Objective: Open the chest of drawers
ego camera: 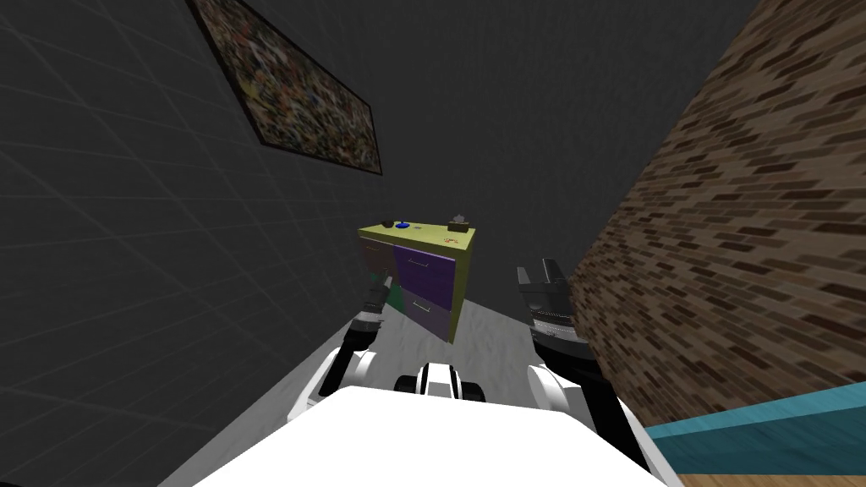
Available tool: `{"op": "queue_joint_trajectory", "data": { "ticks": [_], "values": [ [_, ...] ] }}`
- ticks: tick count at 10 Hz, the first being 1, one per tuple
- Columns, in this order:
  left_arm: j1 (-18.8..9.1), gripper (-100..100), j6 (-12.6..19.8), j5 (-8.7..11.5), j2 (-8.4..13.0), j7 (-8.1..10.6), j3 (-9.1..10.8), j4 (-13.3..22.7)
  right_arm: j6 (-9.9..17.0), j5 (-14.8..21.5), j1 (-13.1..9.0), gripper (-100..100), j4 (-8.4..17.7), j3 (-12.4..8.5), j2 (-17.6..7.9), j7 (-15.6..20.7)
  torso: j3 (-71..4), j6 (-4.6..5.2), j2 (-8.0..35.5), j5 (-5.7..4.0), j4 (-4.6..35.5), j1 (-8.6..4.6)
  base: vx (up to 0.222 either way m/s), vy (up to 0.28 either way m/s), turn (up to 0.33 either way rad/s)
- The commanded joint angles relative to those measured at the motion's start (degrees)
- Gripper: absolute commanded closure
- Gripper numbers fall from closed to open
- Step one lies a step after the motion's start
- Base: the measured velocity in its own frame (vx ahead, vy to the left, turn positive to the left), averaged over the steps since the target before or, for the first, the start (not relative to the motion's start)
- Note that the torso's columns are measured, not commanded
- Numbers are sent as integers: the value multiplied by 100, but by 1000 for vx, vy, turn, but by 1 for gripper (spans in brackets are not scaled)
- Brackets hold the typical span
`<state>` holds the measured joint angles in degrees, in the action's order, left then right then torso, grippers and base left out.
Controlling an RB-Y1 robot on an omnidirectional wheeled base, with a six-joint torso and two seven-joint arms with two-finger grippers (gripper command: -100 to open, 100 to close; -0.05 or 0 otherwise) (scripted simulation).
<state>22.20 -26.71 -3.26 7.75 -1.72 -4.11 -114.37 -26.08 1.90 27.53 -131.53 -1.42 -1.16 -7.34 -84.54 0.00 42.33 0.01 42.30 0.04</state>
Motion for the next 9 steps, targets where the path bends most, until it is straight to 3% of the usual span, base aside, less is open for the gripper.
{"op": "queue_joint_trajectory", "data": {
  "ticks": [1, 9],
  "values": [
    [-165, -100, 235, -131, 76, -21, -118, 293, 0, 0, 0, 0, 0, 0, 0, 0, -3, 0, -4, 0, -1, 0, 101, -21, -115],
    [-662, -100, 876, -537, 772, -96, -495, 1234, 0, 0, 1, 0, 0, 0, 0, 0, -8, 0, -11, -1, -4, -2, 93, -17, -120]
  ]
}}
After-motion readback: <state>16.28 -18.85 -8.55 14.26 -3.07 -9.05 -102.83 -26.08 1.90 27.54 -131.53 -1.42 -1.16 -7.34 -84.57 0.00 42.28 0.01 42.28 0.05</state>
